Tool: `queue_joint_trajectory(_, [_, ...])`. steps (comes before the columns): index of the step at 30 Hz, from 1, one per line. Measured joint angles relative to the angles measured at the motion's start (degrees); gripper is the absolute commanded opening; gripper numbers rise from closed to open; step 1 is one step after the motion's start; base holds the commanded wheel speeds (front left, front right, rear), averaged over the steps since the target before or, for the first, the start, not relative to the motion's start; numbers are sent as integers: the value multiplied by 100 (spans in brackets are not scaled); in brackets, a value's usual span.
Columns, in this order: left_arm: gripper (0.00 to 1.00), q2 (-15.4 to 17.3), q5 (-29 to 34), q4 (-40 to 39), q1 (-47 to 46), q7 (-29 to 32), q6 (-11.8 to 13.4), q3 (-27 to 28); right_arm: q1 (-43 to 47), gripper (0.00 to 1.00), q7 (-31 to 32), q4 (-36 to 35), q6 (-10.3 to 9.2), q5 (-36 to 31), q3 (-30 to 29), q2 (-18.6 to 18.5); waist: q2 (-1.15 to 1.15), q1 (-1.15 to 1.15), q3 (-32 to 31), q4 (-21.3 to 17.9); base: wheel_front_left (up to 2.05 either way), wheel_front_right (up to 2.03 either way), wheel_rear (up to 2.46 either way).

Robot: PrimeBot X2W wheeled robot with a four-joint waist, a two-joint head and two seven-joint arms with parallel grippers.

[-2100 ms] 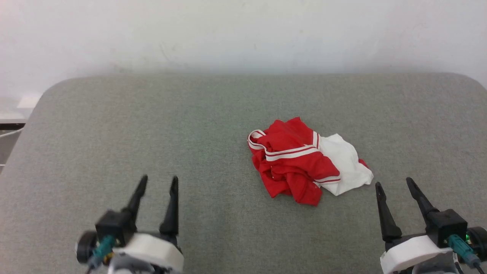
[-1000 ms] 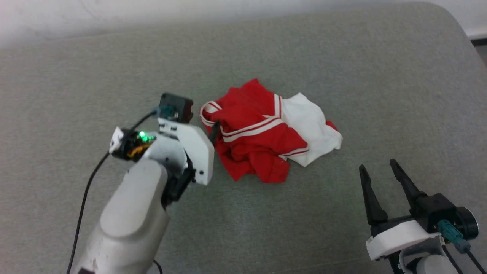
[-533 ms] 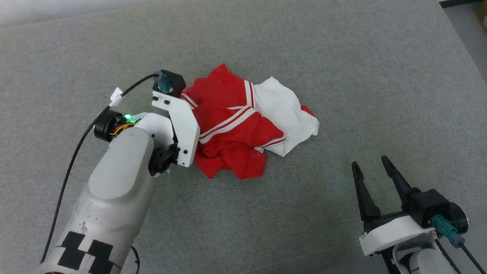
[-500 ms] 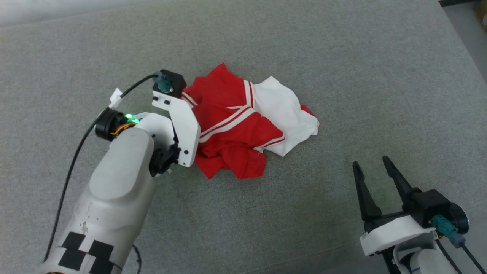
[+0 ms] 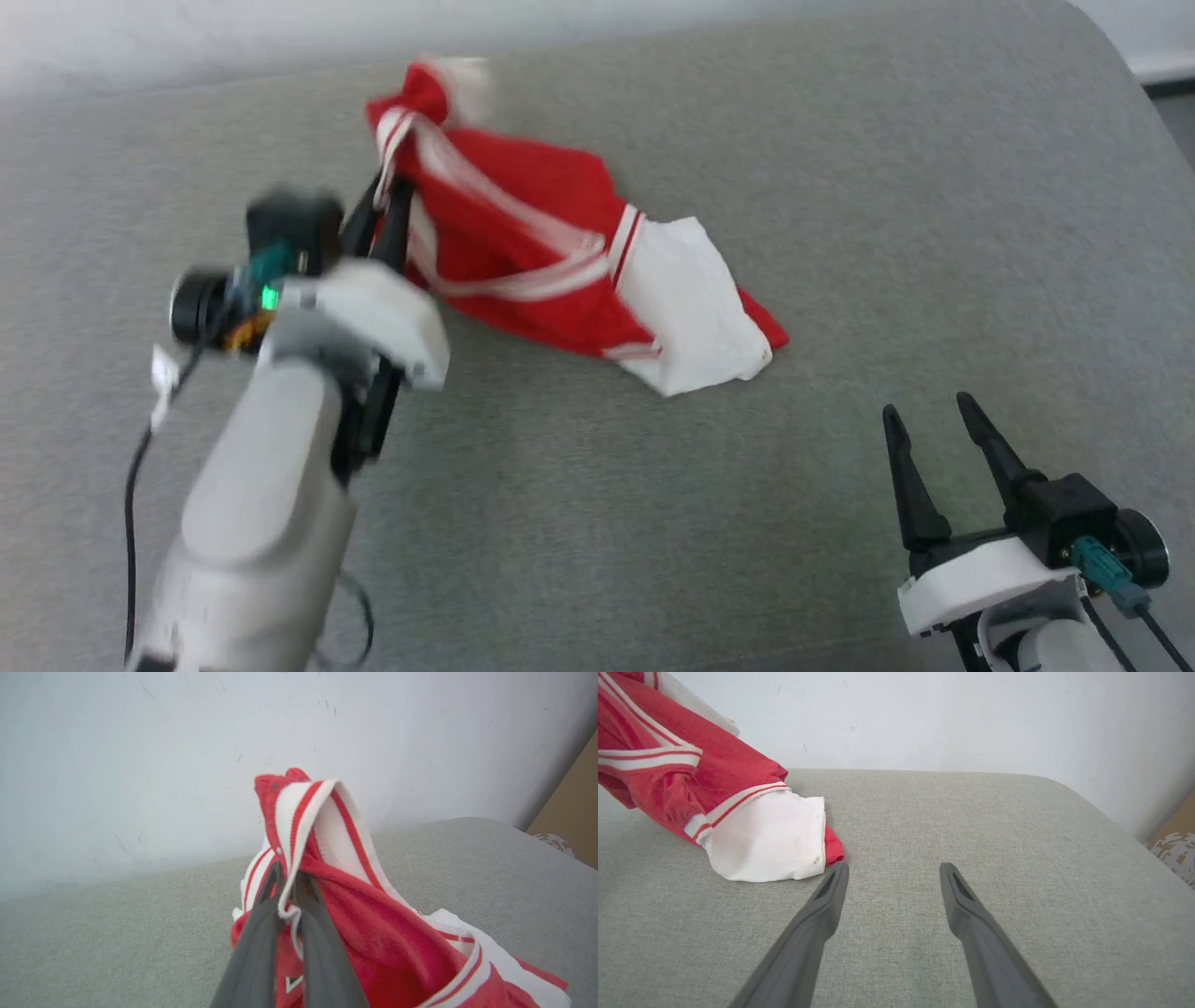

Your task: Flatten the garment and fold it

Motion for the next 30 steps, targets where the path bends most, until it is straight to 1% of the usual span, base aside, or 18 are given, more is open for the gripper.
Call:
queue_joint_trajectory(3, [0, 73, -10, -285, 755, -197, 190, 54, 80, 100, 8, -15, 0, -10, -29, 1, 0, 0, -132, 191, 0, 0, 0])
queue_joint_trajectory(7, [0, 29, -219, -391, 1908, -10, 298, -19, 179, 100, 60, -42, 0, -49, -82, 1, 0, -1, -308, 426, 0, 0, 0])
queue_joint_trajectory(8, [5, -7, -227, -376, 2150, 80, 334, -77, 202, 100, 69, -52, 0, -53, -92, -1, 0, -1, -345, 483, 0, 0, 0])
queue_joint_trajectory(10, [100, -42, -252, -263, 2522, 320, 355, -204, 225, 100, 133, -69, 0, -90, -68, 0, 0, -1, -423, 586, 0, 0, 0])
queue_joint_trajectory(11, [100, -49, -269, -207, 2651, 348, 355, -236, 232, 100, 162, -78, 0, -109, -57, 1, 0, -1, -459, 632, 0, 0, 0])
queue_joint_trajectory(14, [100, -62, -280, -157, 2789, 182, 394, -234, 257, 100, 213, -113, 0, -154, -82, 4, 0, -1, -561, 759, 0, 0, 0])
queue_joint_trajectory(17, [100, -132, -322, -291, 2799, -267, 389, -186, 305, 100, 314, -185, 0, -223, -197, 1, 0, -1, -650, 890, 0, 0, 0])
queue_joint_trajectory(20, [100, -155, -292, -519, 2798, -767, 332, -174, 314, 100, 553, -293, 0, -336, -201, -2, 0, -1, -730, 1038, 0, 0, 0])
queue_joint_trajectory(22, [100, -103, -185, -679, 2798, -960, 332, -167, 305, 100, 826, -361, 0, -402, -112, -13, 0, -1, -778, 1140, 0, 0, 0])
queue_joint_trajectory(25, [100, -66, -111, -1029, 2813, -1106, 356, -65, 234, 100, 1406, -482, 0, -379, 153, -136, 0, -1, -841, 1302, 0, 0, 0])
queue_joint_trajectory(28, [100, -13, 88, -1388, 2842, -1155, 471, 22, 33, 100, 2078, -514, 0, -93, 520, -409, 0, 0, -883, 1479, 0, 0, 0])
queue_joint_trajectory(30, [100, 20, 165, -1528, 2917, -1172, 499, 64, -122, 100, 2536, -469, 0, 31, 860, -677, 0, 0, -899, 1595, 0, 0, 0])
